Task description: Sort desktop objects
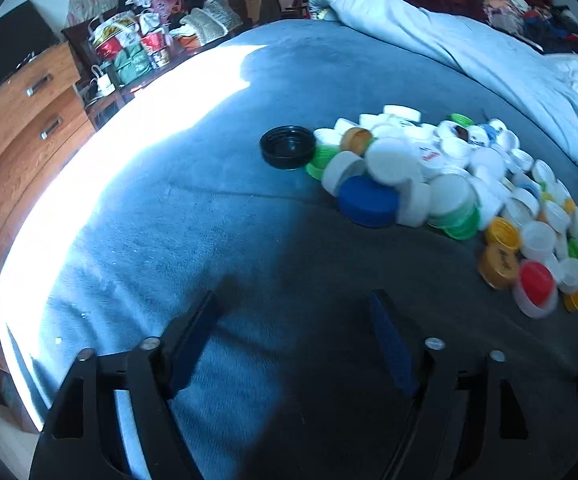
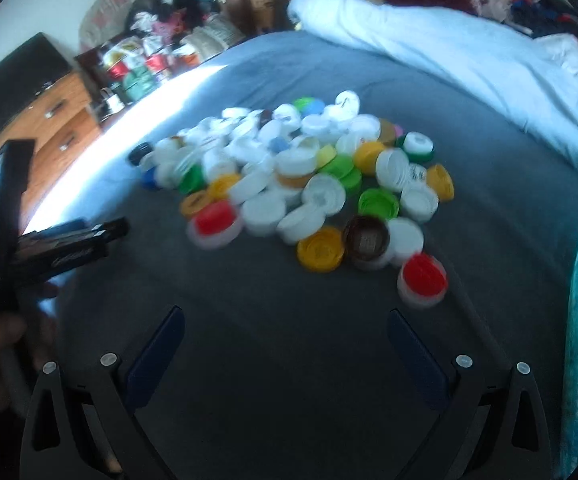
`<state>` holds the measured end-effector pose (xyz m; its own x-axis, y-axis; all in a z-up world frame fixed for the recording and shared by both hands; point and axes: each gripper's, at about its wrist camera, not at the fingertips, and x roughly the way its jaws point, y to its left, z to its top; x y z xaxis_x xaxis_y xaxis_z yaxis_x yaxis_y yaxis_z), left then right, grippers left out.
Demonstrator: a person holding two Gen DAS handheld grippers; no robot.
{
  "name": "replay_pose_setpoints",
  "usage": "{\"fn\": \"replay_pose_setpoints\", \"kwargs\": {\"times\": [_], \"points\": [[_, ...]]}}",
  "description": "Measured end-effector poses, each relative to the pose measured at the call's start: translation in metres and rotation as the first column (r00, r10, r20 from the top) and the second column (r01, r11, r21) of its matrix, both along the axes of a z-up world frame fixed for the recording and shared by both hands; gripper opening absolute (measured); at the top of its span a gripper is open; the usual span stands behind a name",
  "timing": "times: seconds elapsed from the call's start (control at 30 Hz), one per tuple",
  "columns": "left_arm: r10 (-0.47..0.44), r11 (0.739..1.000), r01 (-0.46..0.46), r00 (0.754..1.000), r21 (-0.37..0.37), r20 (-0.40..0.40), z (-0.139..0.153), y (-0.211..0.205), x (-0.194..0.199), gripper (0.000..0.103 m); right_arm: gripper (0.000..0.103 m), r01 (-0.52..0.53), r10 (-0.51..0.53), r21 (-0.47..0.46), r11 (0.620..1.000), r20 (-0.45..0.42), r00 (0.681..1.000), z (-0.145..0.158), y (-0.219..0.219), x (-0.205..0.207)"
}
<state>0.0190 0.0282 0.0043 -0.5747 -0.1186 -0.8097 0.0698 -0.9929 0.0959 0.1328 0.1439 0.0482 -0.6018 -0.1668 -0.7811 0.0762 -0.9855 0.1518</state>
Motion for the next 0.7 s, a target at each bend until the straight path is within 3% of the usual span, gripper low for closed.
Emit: {"fn": "replay_pose_setpoints", "kwargs": {"times": [0.07,0.1,0.27,0.7], "points": [[0.03,1.0,-0.03,0.999,-0.002,-0.011,-0.003,-0.002,-0.001,0.098,0.103,-0.005,0.003,0.041,0.999,0.042,0.999,-0.015,-0.004,-0.013],[0.045,0.999,-0.045,0.999,0.005,-0.014,-0.006,-0.004,-0.001,0.1,0.103,-0.011,0.009,0.044,0.999,0.056,0.998,-0.022,-0.004,-0.017],[0.046,0.996,-0.044,0.999,0.072,-0.018,-0.005,-0.012,0.002,0.101,0.103,-0.025,0.029,0.04,0.999,-0.085,0.996,-0.029,0.0,-0.007],[0.043,0.996,-0.04,0.998,0.081,-0.04,-0.005,-0.012,0.002,0.102,0.103,-0.026,0.026,0.002,1.0,-0.114,0.993,-0.026,0.004,0.0]]}}
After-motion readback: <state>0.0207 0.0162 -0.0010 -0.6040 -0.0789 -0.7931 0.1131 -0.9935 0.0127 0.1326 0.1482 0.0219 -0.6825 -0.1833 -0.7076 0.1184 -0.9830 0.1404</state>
